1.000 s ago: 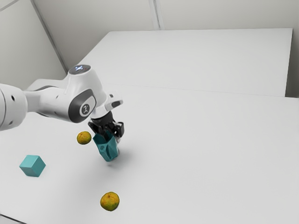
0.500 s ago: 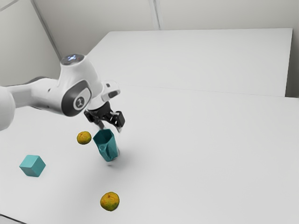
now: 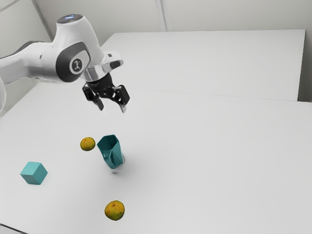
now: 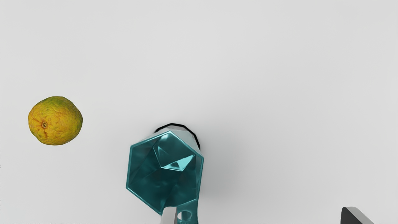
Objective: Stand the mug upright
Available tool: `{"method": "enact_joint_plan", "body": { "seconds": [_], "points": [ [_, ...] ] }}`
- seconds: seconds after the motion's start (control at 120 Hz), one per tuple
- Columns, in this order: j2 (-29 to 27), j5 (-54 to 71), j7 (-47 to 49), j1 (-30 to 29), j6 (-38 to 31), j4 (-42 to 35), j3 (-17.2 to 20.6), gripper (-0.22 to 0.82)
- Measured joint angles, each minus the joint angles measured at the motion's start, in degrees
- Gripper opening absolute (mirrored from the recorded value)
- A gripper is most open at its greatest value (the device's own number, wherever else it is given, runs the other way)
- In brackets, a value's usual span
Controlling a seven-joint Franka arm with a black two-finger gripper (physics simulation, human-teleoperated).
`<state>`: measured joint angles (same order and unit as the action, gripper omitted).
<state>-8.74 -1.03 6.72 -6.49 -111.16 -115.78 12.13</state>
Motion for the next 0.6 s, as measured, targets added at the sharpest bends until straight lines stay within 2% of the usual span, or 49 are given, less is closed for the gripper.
{"method": "enact_joint_plan", "body": {
  "seconds": [0.333,0.6],
  "points": [
    [5.33,-0.12,0.06,0.35,13.50,14.99,0.00,0.58],
    [5.75,0.23,0.18,0.15,17.85,21.26,-0.09,0.58]
  ]
}}
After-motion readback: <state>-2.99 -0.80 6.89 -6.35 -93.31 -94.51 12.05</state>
